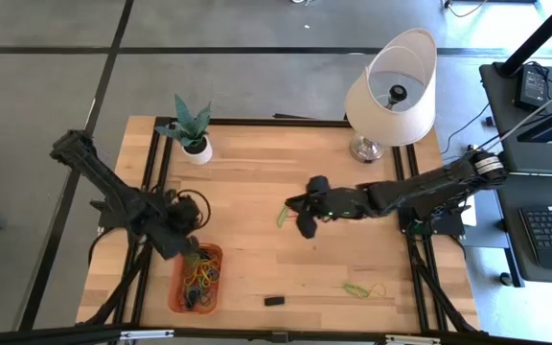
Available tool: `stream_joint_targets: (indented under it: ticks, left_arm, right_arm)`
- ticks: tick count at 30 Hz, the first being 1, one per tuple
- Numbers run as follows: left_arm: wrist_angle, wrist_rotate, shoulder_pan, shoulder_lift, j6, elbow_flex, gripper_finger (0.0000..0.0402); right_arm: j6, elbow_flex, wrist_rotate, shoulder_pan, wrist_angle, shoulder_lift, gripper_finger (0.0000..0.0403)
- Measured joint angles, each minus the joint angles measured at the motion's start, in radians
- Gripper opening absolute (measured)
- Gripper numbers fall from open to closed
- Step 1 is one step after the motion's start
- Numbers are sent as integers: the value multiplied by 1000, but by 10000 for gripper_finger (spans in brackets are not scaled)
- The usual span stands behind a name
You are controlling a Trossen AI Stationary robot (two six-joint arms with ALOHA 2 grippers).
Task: Pick and place rubber bands into bin
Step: Put the green rubber band into the orange bin
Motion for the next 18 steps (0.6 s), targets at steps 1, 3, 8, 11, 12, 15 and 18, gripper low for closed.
stream_joint_targets:
  ticks: [1, 3, 8, 11, 12, 15, 18]
  left_arm:
    - [0, -13, 21, -22, 56, 0, 35]
    - [2, -23, 63, -66, 168, 0, 20]
    - [54, -58, 159, -186, 443, -20, 3]
    - [183, -38, 207, -275, 609, -83, 2]
    - [234, -20, 222, -307, 655, -114, 2]
    - [394, 50, 264, -401, 774, -218, 2]
    - [522, 117, 304, -482, 872, -317, 2]
  right_arm:
    - [0, 37, -1, -8, -32, 30, 44]
    - [4, 124, -8, -27, -123, 95, 32]
    - [134, 389, -80, -82, -486, 262, 7]
    - [190, 534, -95, -107, -676, 358, 4]
    - [206, 576, -95, -113, -725, 388, 5]
    - [241, 673, -95, -131, -828, 467, 10]
    - [270, 721, -96, -145, -871, 533, 11]
